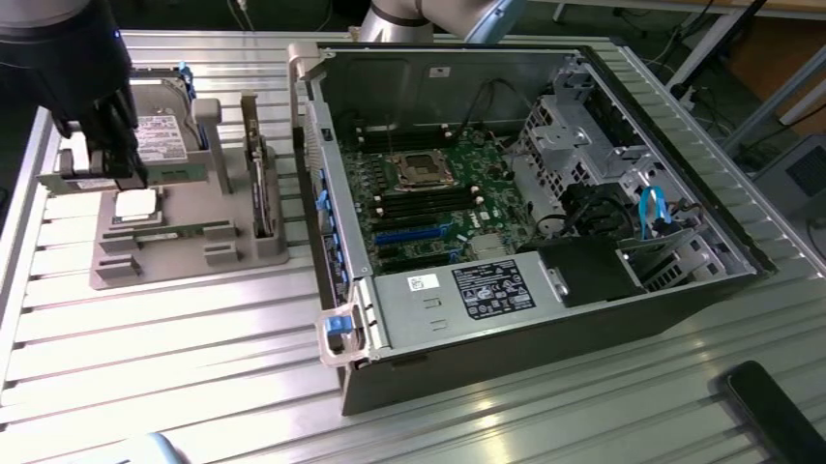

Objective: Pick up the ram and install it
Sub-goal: 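Pick up the ram and move it above insertion slot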

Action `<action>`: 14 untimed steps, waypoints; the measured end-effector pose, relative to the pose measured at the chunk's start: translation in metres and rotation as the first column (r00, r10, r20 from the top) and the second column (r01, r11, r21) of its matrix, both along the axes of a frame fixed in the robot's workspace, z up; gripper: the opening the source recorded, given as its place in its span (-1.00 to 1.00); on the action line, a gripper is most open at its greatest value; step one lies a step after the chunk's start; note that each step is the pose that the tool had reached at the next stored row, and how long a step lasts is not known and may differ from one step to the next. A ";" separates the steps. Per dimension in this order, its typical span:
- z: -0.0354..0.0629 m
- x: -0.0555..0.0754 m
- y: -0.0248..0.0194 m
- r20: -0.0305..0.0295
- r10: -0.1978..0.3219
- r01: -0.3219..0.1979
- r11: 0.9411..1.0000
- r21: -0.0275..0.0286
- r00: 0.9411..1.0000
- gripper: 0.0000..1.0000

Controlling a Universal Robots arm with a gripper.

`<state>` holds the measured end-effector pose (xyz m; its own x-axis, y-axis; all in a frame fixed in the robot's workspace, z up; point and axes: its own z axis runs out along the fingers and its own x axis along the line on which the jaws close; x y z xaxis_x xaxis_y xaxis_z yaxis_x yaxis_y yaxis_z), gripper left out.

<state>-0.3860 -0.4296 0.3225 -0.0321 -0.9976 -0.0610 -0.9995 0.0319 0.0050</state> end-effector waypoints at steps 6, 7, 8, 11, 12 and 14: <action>0.0152 0.000 -0.0001 -0.001 0.000 0.000 1.000 0.020 1.000 -0.72; 0.0181 0.000 -0.0001 -0.001 0.000 0.000 1.000 0.023 1.000 -0.72; 0.0204 0.000 -0.0001 -0.001 0.000 0.000 1.000 0.026 1.000 -0.72; 0.0322 0.000 -0.0001 -0.002 0.000 0.000 0.999 0.041 1.000 -0.72; 0.0347 0.000 -0.0001 -0.002 0.000 0.000 0.999 0.045 1.000 -0.72; 0.0410 0.000 -0.0002 -0.003 0.000 0.000 0.999 0.054 1.000 -0.72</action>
